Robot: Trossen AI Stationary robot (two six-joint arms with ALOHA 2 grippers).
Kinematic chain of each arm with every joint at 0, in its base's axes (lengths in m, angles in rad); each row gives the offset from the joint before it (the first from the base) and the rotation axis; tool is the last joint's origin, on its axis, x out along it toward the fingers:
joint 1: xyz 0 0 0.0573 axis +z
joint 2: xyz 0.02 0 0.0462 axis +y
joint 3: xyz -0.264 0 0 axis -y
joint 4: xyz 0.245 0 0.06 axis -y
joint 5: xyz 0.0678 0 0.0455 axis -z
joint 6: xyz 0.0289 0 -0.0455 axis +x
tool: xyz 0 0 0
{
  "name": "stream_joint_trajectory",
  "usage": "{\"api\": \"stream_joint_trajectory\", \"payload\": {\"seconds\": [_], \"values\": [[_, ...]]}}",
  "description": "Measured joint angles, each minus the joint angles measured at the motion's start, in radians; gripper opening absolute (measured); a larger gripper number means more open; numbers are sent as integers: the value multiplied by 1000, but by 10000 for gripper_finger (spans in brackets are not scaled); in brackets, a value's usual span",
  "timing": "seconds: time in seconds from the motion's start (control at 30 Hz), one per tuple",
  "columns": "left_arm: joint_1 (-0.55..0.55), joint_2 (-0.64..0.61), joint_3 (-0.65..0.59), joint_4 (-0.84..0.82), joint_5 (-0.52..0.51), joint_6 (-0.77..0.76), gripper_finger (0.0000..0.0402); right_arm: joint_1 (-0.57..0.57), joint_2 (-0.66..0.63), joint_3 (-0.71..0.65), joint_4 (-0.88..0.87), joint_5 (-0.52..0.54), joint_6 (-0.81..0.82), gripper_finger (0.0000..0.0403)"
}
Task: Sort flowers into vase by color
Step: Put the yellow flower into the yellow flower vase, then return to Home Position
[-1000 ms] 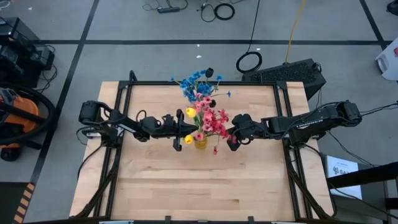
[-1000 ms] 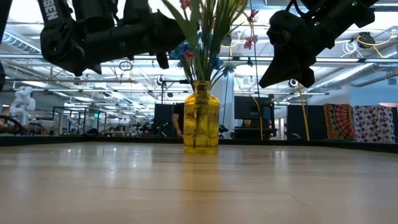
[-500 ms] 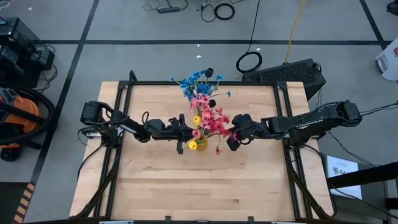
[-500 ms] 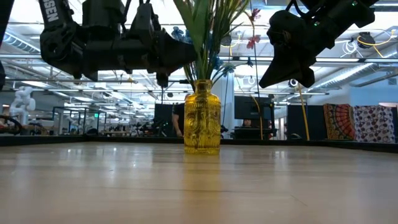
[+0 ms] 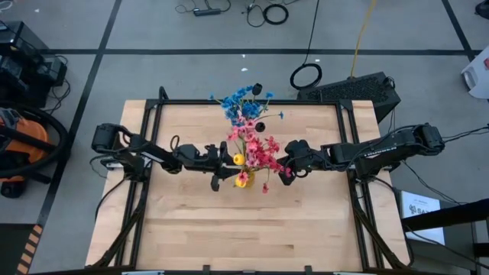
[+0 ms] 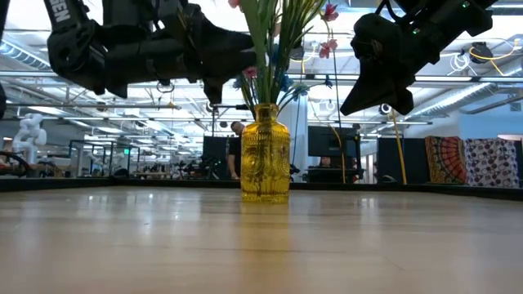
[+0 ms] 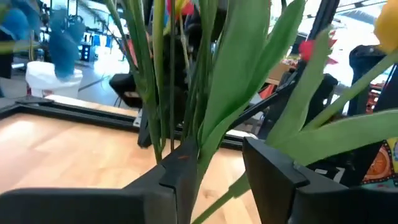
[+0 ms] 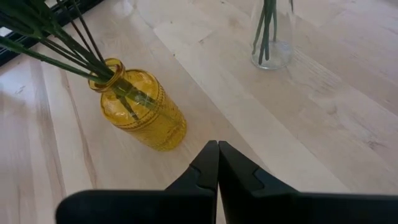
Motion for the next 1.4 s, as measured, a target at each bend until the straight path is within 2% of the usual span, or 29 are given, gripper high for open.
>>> {"api": "stream_joint_trajectory", "payload": {"seconds": [0.1,0.27,0.53,0.67,0.8,1.03,1.17,1.4], "values": [[14,-67,-11,-102,4,33,136,0,0,0,0,0,0,0],[44,-234,-12,-394,0,106,136,0,0,0,-7,-5,0,0],[53,-558,-12,-812,-97,176,136,0,0,0,-148,-67,25,0],[49,-728,-12,-1018,-106,178,136,28,-24,0,-153,-126,-100,0],[16,-873,-12,-1198,-214,177,136,78,-97,0,-155,-128,-181,0],[-39,-988,-12,-1393,-348,157,136,146,-307,0,-126,-99,-357,0],[-69,-1030,-58,-1374,-380,123,136,153,-430,-22,-133,-45,-399,0],[-105,-1136,-186,-1307,-425,82,136,154,-635,-158,-125,35,-330,0]]}}
